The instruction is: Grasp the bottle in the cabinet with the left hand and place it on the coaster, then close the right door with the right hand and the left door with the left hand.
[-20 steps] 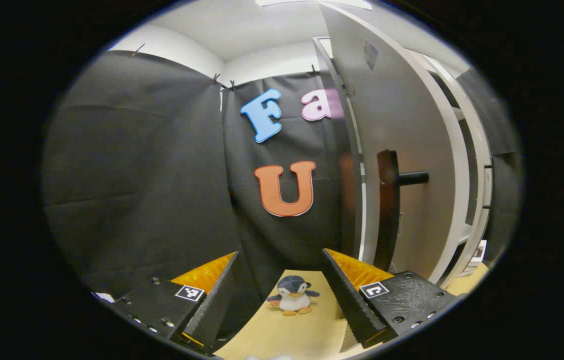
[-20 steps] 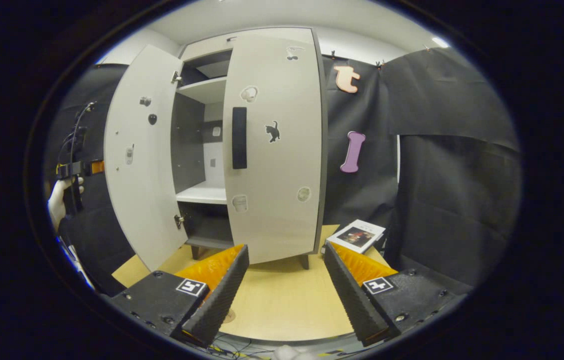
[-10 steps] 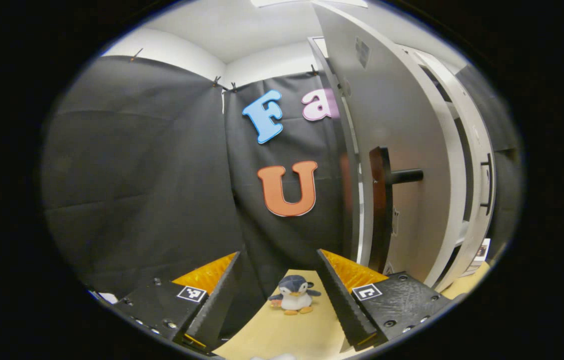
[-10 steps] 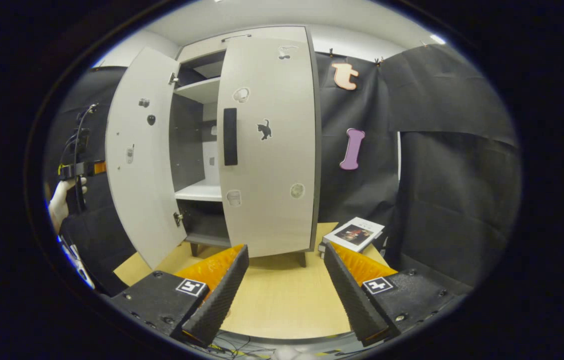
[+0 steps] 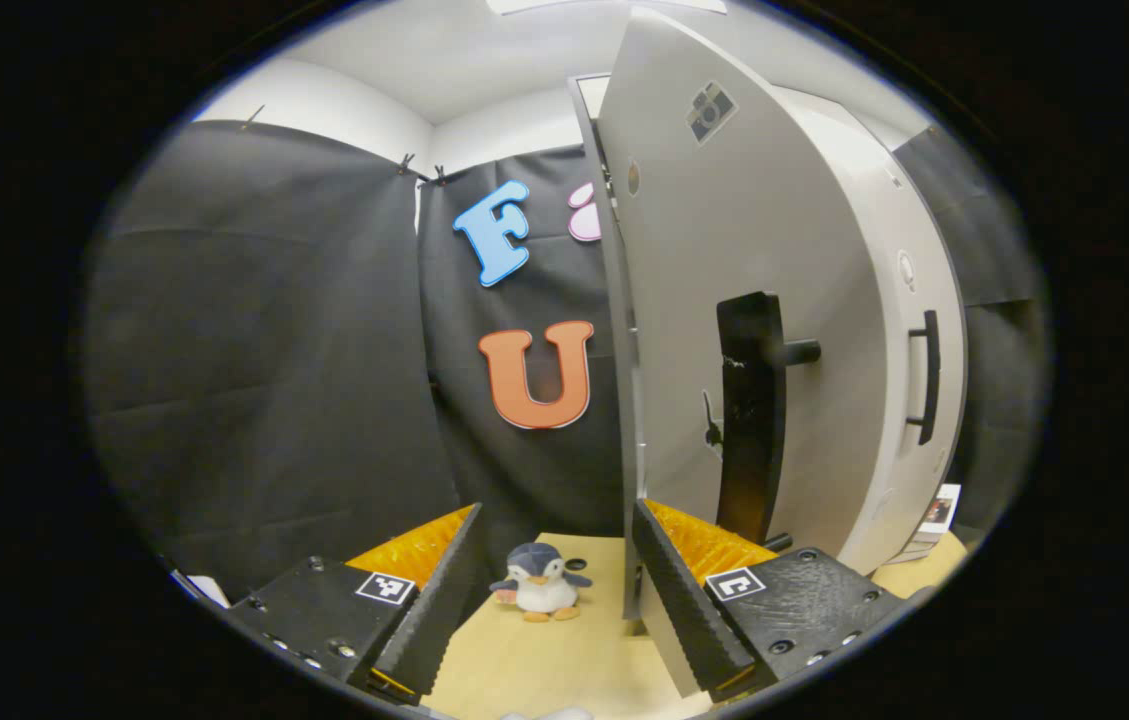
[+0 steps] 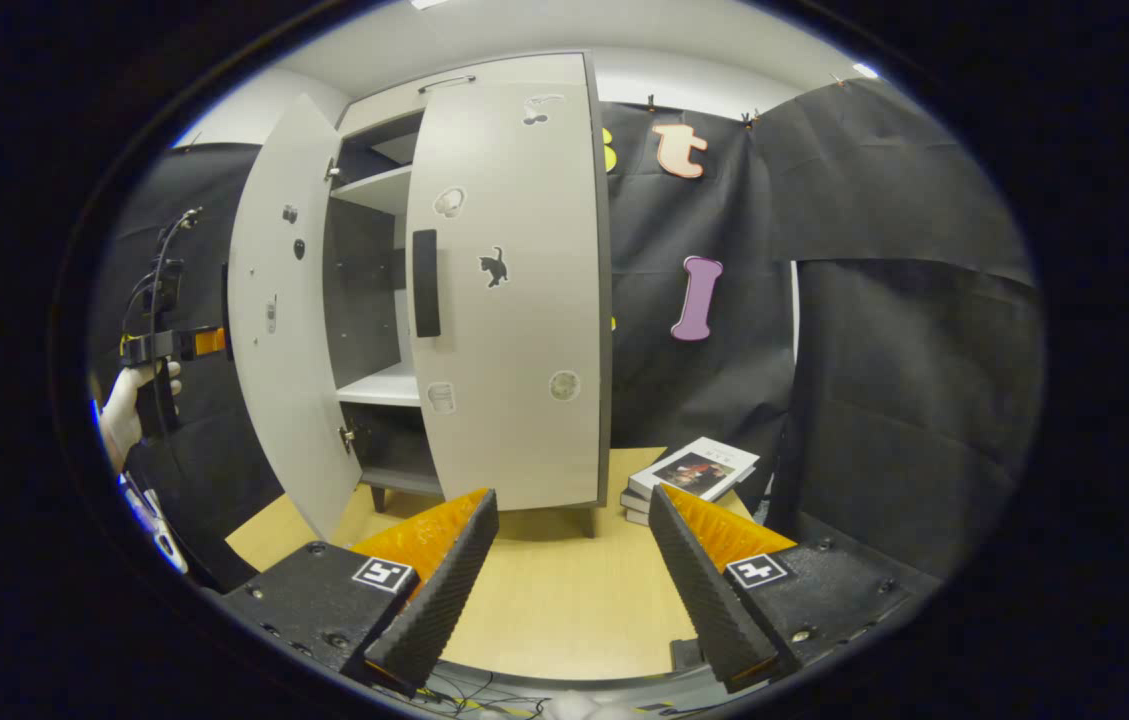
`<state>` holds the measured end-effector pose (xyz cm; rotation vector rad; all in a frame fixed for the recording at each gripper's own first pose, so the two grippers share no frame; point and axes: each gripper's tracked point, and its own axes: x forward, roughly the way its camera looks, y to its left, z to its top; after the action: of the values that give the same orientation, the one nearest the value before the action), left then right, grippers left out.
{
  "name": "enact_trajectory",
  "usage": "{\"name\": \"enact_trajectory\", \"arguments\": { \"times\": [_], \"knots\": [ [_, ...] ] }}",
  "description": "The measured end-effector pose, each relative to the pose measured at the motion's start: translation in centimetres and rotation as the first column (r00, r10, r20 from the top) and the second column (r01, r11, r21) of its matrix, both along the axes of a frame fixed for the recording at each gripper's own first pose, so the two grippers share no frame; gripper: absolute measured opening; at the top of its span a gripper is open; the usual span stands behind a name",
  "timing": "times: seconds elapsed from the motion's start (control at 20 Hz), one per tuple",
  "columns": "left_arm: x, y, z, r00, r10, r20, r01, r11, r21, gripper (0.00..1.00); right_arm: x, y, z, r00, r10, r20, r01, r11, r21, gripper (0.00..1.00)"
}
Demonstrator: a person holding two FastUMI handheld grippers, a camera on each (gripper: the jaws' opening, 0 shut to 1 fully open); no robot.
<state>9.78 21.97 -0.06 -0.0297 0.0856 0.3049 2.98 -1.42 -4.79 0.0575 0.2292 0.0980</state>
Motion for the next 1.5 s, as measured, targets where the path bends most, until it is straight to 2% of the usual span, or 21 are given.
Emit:
{"name": "enact_trajectory", "arguments": {
  "times": [0.15, 0.25, 0.3, 0.5, 0.6, 0.75, 1.35, 1.4, 1.5],
  "knots": [
    [1.0, -2.6, 0.2, 0.999, -0.036, 0.004, 0.036, 0.999, -0.001, 0.94, -0.1, -1.1, 0.3, 1.000, -0.011, 0.004, 0.011, 1.000, 0.006, 0.99],
    [2.0, -4.7, 0.4, 0.997, -0.077, 0.008, 0.077, 0.997, -0.010, 0.87, -0.1, -1.3, 0.5, 1.000, -0.012, 0.005, 0.012, 1.000, 0.002, 0.99],
    [2.3, -5.8, 0.5, 0.995, -0.096, 0.014, 0.096, 0.995, -0.021, 0.87, -0.1, -1.4, 0.5, 1.000, -0.012, 0.006, 0.012, 1.000, -0.002, 0.99],
    [3.0, -8.6, 0.5, 0.990, -0.140, 0.015, 0.140, 0.989, -0.040, 0.97, -0.2, -1.5, 1.0, 1.000, -0.012, 0.015, 0.012, 1.000, -0.007, 0.99],
    [2.6, -9.2, 0.6, 0.990, -0.142, 0.013, 0.143, 0.989, -0.034, 0.98, 0.0, -1.5, 1.5, 0.999, -0.017, 0.027, 0.018, 1.000, -0.006, 1.00],
    [1.2, -9.5, 0.5, 0.990, -0.144, 0.004, 0.144, 0.989, -0.013, 0.98, 0.2, -1.2, 1.9, 0.999, -0.016, 0.038, 0.017, 1.000, -0.003, 0.99],
    [-8.1, -11.2, 0.5, 0.989, -0.145, 0.004, 0.145, 0.989, -0.035, 0.96, 1.1, 0.6, 4.5, 0.994, -0.023, 0.104, 0.021, 1.000, 0.019, 0.99],
    [-8.6, -11.5, 0.5, 0.989, -0.147, 0.007, 0.148, 0.988, -0.042, 0.97, 1.2, 0.8, 4.6, 0.994, -0.020, 0.105, 0.019, 1.000, 0.018, 0.96],
    [-9.3, -11.6, 0.4, 0.990, -0.141, 0.005, 0.141, 0.989, -0.036, 0.98, 1.3, 1.1, 4.6, 0.994, -0.014, 0.105, 0.013, 1.000, 0.014, 0.96]
  ]
}}
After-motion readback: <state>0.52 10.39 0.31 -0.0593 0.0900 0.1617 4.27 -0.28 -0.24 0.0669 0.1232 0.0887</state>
